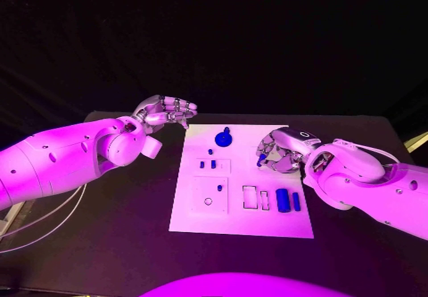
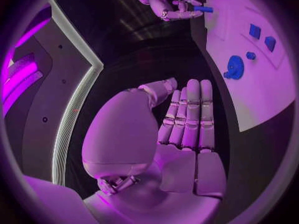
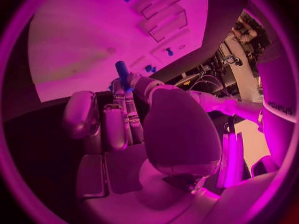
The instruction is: Assemble the parts on the task board
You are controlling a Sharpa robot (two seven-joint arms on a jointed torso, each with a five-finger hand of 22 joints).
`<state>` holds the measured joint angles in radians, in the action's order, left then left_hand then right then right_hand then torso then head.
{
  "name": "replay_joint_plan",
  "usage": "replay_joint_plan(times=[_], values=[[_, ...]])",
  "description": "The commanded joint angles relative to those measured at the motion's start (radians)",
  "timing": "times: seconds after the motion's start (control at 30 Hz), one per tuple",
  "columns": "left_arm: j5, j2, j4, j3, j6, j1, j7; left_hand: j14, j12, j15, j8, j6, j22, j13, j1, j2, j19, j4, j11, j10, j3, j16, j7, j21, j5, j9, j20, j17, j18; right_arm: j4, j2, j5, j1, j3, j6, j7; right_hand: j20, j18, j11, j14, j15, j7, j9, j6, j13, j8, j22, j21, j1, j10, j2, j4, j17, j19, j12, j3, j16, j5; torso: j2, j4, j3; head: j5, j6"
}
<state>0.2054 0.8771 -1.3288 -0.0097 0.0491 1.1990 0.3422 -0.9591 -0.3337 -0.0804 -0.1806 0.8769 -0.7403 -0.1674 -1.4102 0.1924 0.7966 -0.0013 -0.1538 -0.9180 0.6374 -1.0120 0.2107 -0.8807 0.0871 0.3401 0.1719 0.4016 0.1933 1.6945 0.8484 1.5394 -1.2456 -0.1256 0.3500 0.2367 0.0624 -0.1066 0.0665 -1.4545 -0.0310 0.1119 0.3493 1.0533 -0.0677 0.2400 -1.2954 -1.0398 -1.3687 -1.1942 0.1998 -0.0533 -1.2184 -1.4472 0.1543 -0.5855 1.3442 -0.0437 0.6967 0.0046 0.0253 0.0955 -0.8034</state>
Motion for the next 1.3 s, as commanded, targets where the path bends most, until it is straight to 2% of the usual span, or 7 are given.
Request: replay_joint_plan(times=[0.03, 0.3, 0.47, 0.67, 0.8, 1.07, 1.3], values=[[-0.001, -0.004, 0.0, 0.001, -0.003, 0.001, 0.002, 0.007, -0.011, 0.0, -0.018, -0.016, 0.012, -0.002, 0.012, -0.01, -0.004, 0.007, -0.002, 0.023, -0.038, 0.014, 0.004, 0.011, 0.001, -0.008, 0.004, -0.013, -0.01, 0.035, 0.004, -0.023, -0.005, 0.002, 0.007, -0.007, 0.0, 0.022, -0.029, -0.051, -0.008, -0.002, 0.048, 0.024, -0.04, 0.051, -0.096, -0.024, -0.007, -0.102, -0.053, 0.028, -0.016, -0.018, 0.026, -0.057, 0.014, -0.007, -0.001, -0.0006, -0.0007, 0.001, 0.001], [-0.004, -0.012, 0.002, 0.001, -0.005, 0.001, 0.005, 0.007, -0.012, 0.0, -0.017, -0.017, 0.012, -0.002, 0.012, -0.01, -0.004, 0.007, -0.002, 0.024, -0.039, 0.015, 0.004, 0.012, 0.001, -0.009, 0.004, -0.013, -0.01, 0.112, -0.044, -0.034, 0.005, 0.004, 0.05, -0.039, -0.001, 0.021, -0.028, -0.051, -0.008, 0.0, 0.052, 0.021, -0.041, 0.053, -0.096, -0.023, -0.007, -0.101, -0.054, 0.034, -0.014, -0.017, 0.023, -0.06, 0.013, -0.008, 0.0, -0.0016, 0.0015, 0.009, -0.001], [-0.008, -0.02, 0.006, 0.001, -0.005, 0.0, 0.007, 0.007, -0.012, 0.0, -0.017, -0.017, 0.012, -0.002, 0.012, -0.01, -0.004, 0.007, -0.002, 0.024, -0.039, 0.015, 0.004, 0.012, 0.001, -0.009, 0.004, -0.013, -0.01, 0.124, -0.112, -0.001, 0.049, 0.002, 0.079, -0.069, -0.001, 0.021, -0.027, -0.051, -0.007, 0.001, 0.053, 0.019, -0.041, 0.054, -0.096, -0.022, -0.007, -0.101, -0.055, 0.037, -0.013, -0.017, 0.021, -0.062, 0.013, -0.008, 0.0, -0.0002, 0.0001, 0.016, -0.005], [-0.01, -0.033, 0.015, 0.001, -0.007, 0.0, 0.008, 0.007, -0.013, 0.0, -0.018, -0.018, 0.013, -0.002, 0.011, -0.01, -0.003, 0.006, -0.002, 0.023, -0.039, 0.015, 0.004, 0.013, 0.001, -0.009, 0.004, -0.013, -0.01, 0.101, -0.177, 0.031, 0.106, 0.002, 0.085, -0.091, -0.001, 0.021, -0.026, -0.05, -0.007, 0.003, 0.056, 0.016, -0.042, 0.055, -0.096, -0.018, -0.006, -0.1, -0.056, 0.041, -0.01, -0.016, 0.018, -0.064, 0.011, -0.009, 0.001, 0.0009, 0.0025, 0.028, -0.003], [-0.011, -0.04, 0.018, 0.0, -0.009, 0.0, 0.008, 0.007, -0.013, 0.0, -0.018, -0.018, 0.013, -0.002, 0.011, -0.01, -0.003, 0.006, -0.002, 0.023, -0.039, 0.015, 0.004, 0.013, 0.001, -0.009, 0.004, -0.013, -0.01, 0.072, -0.211, 0.049, 0.134, -0.002, 0.077, -0.098, -0.001, 0.021, -0.026, -0.05, -0.007, 0.003, 0.057, 0.015, -0.043, 0.055, -0.095, -0.018, -0.006, -0.1, -0.057, 0.042, -0.011, -0.016, 0.017, -0.065, 0.011, -0.009, 0.001, -0.0014, 0.0005, 0.035, -0.008], [-0.011, -0.045, 0.02, 0.0, -0.01, 0.001, 0.008, 0.007, -0.013, 0.0, -0.018, -0.018, 0.013, -0.002, 0.011, -0.01, -0.003, 0.006, -0.002, 0.023, -0.039, 0.015, 0.004, 0.013, 0.001, -0.009, 0.004, -0.013, -0.01, 0.018, -0.239, 0.081, 0.156, -0.015, 0.053, -0.095, -0.001, 0.021, -0.026, -0.05, -0.007, 0.003, 0.057, 0.015, -0.043, 0.055, -0.095, -0.018, -0.006, -0.1, -0.057, 0.042, -0.011, -0.016, 0.017, -0.065, 0.011, -0.009, 0.002, -0.0006, 0.0019, 0.041, -0.016], [-0.012, -0.045, 0.021, 0.0, -0.012, 0.001, 0.007, 0.006, -0.014, 0.0, -0.018, -0.017, 0.014, -0.002, 0.011, -0.011, -0.003, 0.006, -0.002, 0.022, -0.039, 0.015, 0.004, 0.014, 0.001, -0.009, 0.004, -0.013, -0.01, -0.011, -0.251, 0.113, 0.17, -0.019, 0.042, -0.078, 0.0, 0.021, -0.025, -0.05, -0.006, 0.004, 0.058, 0.014, -0.043, 0.055, -0.096, -0.018, -0.005, -0.1, -0.057, 0.044, -0.011, -0.016, 0.016, -0.066, 0.011, -0.009, 0.002, 0.0001, 0.0029, 0.044, -0.02]])
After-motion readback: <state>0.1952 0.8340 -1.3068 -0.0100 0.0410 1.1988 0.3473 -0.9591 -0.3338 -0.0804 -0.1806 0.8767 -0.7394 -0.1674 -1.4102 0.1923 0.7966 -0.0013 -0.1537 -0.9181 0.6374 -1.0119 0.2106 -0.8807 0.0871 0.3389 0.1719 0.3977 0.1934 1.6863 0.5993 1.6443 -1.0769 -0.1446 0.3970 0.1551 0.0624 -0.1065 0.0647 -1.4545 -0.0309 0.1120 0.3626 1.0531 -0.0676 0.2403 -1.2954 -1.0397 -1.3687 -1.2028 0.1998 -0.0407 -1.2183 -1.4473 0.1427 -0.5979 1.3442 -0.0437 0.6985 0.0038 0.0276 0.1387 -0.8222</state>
